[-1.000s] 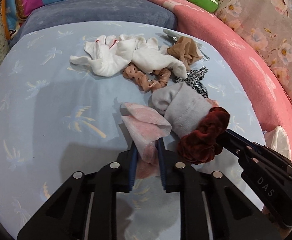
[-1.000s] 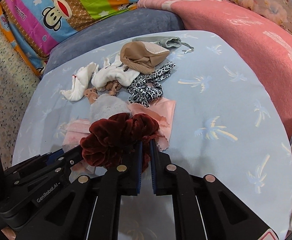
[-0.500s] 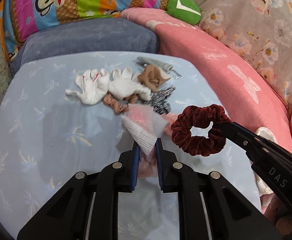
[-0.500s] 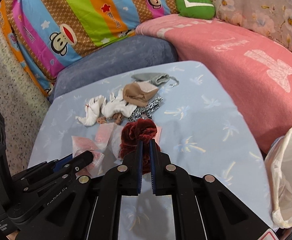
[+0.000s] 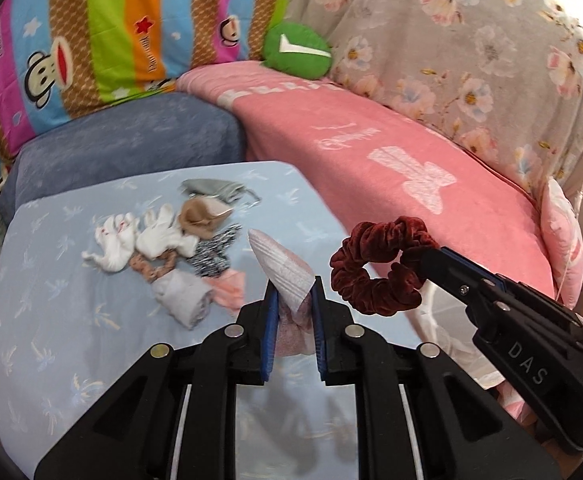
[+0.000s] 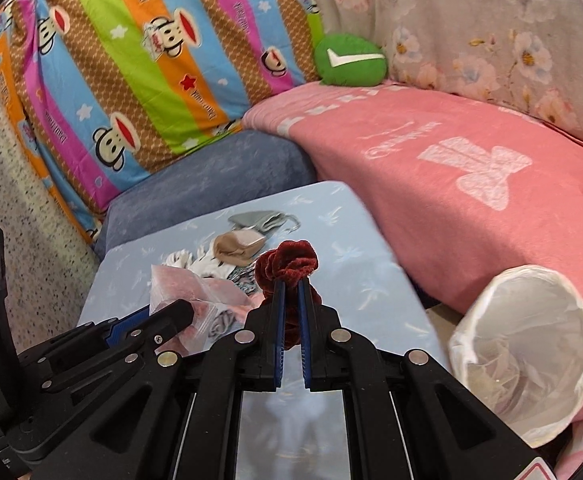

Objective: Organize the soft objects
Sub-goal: 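Carry the scrunchie and tissues over the bin and open both grippers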

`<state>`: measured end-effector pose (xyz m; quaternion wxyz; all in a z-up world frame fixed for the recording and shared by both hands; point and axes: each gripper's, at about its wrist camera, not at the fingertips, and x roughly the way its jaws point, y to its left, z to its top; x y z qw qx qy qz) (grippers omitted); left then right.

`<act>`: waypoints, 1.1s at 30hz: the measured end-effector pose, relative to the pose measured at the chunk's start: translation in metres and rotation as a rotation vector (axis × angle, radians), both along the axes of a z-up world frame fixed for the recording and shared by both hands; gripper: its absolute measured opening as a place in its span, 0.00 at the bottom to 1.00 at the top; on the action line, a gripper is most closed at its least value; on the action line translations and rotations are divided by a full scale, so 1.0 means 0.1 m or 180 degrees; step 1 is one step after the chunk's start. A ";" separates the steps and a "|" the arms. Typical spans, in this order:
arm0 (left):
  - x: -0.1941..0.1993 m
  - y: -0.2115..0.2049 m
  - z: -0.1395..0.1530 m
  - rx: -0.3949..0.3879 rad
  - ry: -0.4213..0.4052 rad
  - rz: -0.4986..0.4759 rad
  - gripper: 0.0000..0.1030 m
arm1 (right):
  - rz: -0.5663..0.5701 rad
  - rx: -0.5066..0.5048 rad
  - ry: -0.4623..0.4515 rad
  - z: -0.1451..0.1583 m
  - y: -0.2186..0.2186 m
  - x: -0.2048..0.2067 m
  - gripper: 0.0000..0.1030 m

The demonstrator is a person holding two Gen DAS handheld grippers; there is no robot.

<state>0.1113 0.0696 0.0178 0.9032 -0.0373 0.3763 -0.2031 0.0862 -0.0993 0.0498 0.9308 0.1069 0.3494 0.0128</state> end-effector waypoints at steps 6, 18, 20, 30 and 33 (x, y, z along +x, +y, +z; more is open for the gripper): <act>-0.14 -0.44 0.12 0.0054 -0.0116 -0.0254 0.15 | -0.0231 0.0024 -0.0079 0.11 -0.48 -0.25 0.06; -0.36 -1.37 0.16 0.0170 -0.0178 -0.0789 0.15 | -0.0705 0.0095 -0.0121 0.11 -1.39 -0.67 0.06; -0.39 -1.51 0.15 0.0164 -0.0152 -0.0875 0.15 | -0.0790 0.0108 -0.0113 0.08 -1.55 -0.74 0.06; -0.53 -2.02 0.08 0.0200 -0.0084 -0.1218 0.16 | -0.1082 0.0183 -0.0037 -0.10 -2.09 -0.98 0.06; -0.54 -2.14 0.05 0.0230 -0.0068 -0.1273 0.16 | -0.1133 0.0189 -0.0016 -0.13 -2.20 -1.01 0.06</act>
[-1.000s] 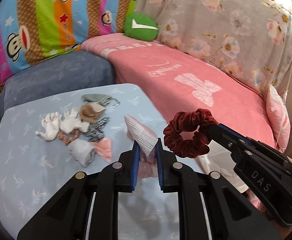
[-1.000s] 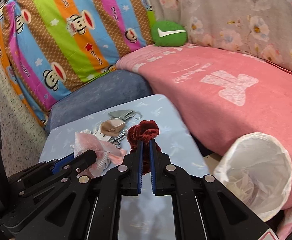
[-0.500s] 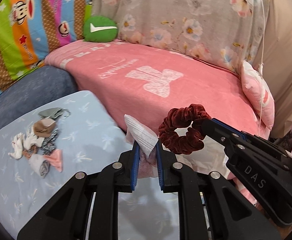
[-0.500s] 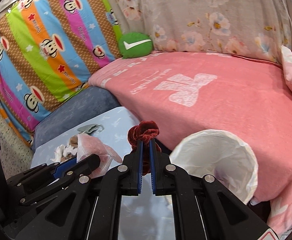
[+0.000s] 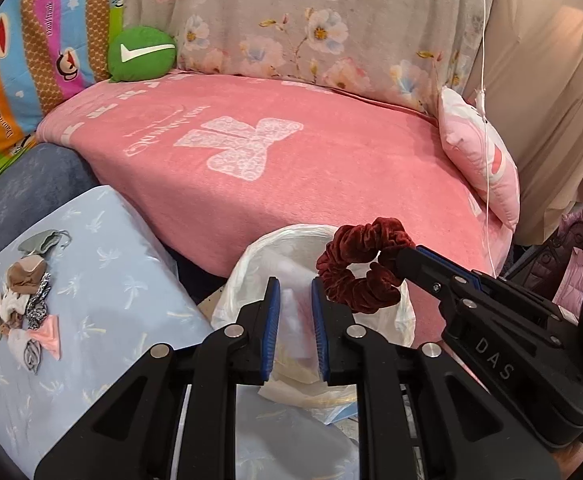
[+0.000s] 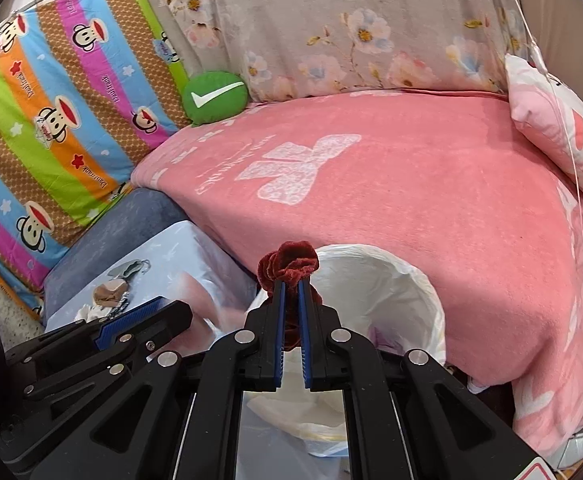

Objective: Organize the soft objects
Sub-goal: 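Carry the scrunchie and tissues over the bin and open both grippers, then withdraw both tools from the bin back toward the remaining items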

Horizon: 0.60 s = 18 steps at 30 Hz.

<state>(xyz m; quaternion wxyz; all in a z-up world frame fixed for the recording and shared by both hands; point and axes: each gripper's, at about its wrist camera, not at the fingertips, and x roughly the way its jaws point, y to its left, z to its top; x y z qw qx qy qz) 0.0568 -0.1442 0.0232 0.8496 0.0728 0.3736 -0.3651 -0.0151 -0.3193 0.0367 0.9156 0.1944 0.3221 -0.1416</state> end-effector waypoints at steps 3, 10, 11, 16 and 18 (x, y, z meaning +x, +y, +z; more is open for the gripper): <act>0.01 -0.09 -0.02 0.0035 0.0040 -0.0035 0.18 | -0.0040 0.0011 0.0007 -0.02 -0.08 -0.02 0.06; -0.01 -0.13 -0.01 0.0049 -0.0052 0.0054 0.52 | -0.0088 0.0002 0.0014 -0.04 -0.15 -0.04 0.07; -0.02 -0.12 -0.01 0.0056 -0.0058 0.0057 0.52 | -0.0097 -0.0003 0.0007 -0.04 -0.15 -0.03 0.07; 0.02 -0.10 -0.01 0.0066 -0.0050 0.0106 0.52 | -0.0088 -0.0034 -0.0004 -0.02 -0.10 -0.02 0.10; 0.03 -0.08 -0.02 0.0071 -0.0049 0.0125 0.52 | -0.0075 -0.0034 -0.0001 -0.02 -0.08 -0.02 0.10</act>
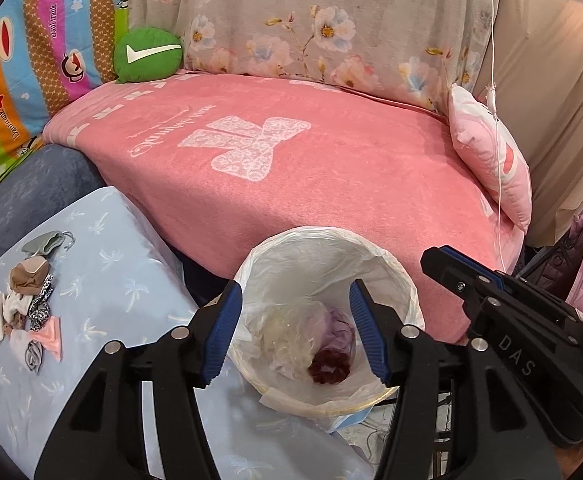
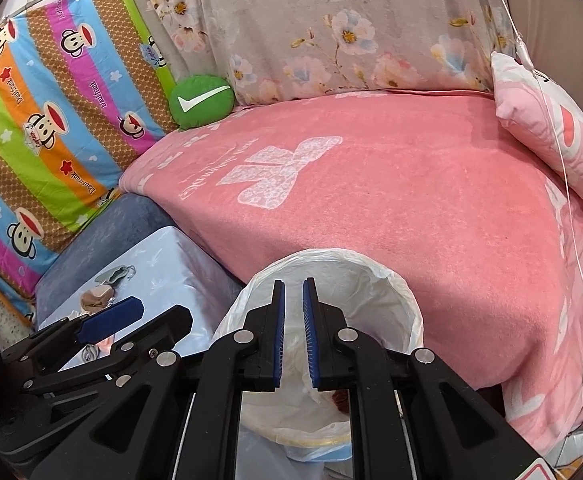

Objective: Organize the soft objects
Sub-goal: 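Withdraw both tools from the bin back toward the remaining items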

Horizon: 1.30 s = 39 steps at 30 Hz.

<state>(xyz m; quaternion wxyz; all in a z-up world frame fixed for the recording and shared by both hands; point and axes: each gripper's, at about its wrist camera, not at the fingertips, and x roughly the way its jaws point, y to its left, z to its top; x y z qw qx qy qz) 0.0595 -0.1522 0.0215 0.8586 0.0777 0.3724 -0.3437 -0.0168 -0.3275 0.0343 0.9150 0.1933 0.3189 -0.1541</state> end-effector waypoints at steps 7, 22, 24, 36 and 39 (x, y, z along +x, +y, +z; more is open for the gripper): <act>0.02 0.08 -0.01 -0.0005 -0.0009 0.0075 0.52 | 0.0042 -0.0012 0.0042 -0.01 0.07 0.05 0.16; 0.11 0.36 0.00 -0.0084 0.0028 0.0261 0.52 | 0.0240 -0.0049 0.0077 -0.04 0.34 0.18 0.18; 0.12 0.40 -0.02 -0.0088 0.0044 0.0302 0.54 | 0.0263 -0.0055 0.0087 -0.05 0.38 0.20 0.18; 0.28 0.84 -0.15 -0.0106 0.0151 0.0661 0.68 | 0.0437 -0.0063 0.0160 -0.13 0.68 0.36 0.23; 0.32 0.97 -0.17 -0.0110 0.0165 0.0731 0.68 | 0.0490 -0.0074 0.0177 -0.14 0.77 0.41 0.23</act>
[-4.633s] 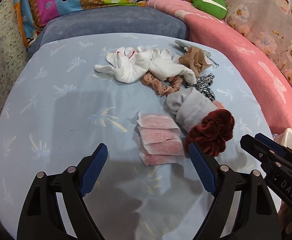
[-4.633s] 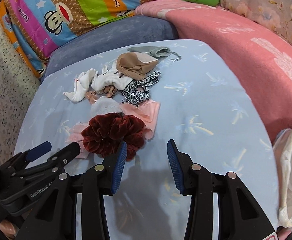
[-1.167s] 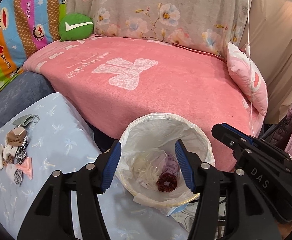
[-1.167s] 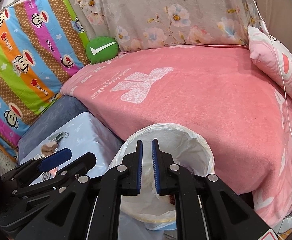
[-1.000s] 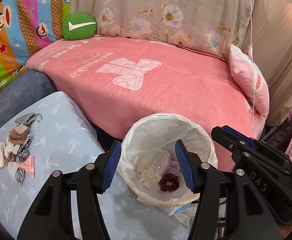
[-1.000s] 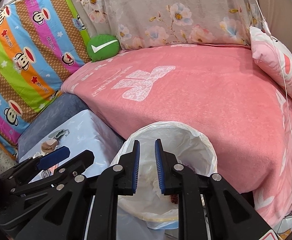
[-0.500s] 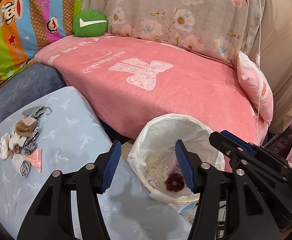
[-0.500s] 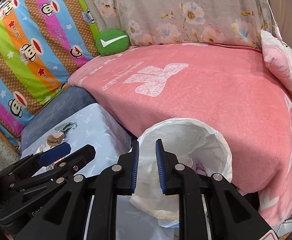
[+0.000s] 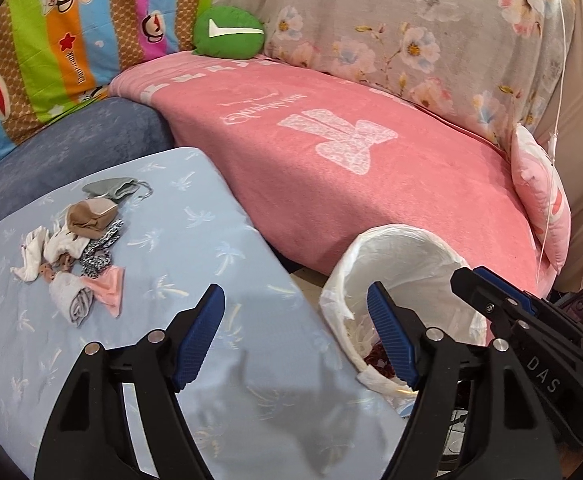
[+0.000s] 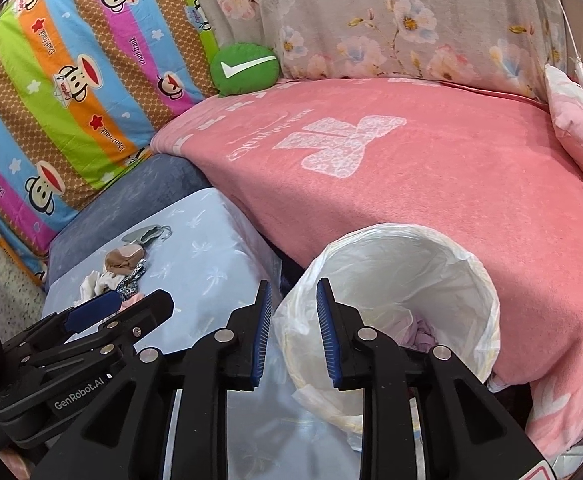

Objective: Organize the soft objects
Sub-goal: 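Withdraw both tools from the bin back toward the remaining items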

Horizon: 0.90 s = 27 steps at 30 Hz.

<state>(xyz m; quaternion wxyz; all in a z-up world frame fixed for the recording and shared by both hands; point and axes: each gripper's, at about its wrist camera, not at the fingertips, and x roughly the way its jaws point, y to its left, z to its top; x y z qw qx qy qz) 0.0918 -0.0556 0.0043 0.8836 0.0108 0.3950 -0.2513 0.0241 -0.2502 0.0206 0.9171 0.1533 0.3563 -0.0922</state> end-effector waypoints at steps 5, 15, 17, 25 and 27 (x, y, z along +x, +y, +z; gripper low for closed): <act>0.07 0.19 -0.03 -0.0020 0.0030 0.0114 0.68 | 0.0083 -0.0026 0.0035 -0.02 0.15 0.08 0.23; 0.20 0.61 -0.13 -0.0016 0.0102 0.0368 0.69 | 0.0316 -0.0092 0.0126 -0.10 0.61 0.28 0.28; 0.24 0.73 -0.18 -0.0005 0.0128 0.0463 0.72 | 0.0386 -0.0096 0.0155 -0.13 0.73 0.34 0.29; 0.42 1.26 -0.39 0.0041 0.0283 0.0834 0.74 | 0.0680 -0.0098 0.0300 -0.32 1.24 0.62 0.29; 0.48 1.40 -0.45 0.0041 0.0341 0.0931 0.74 | 0.0754 -0.0095 0.0345 -0.39 1.37 0.70 0.29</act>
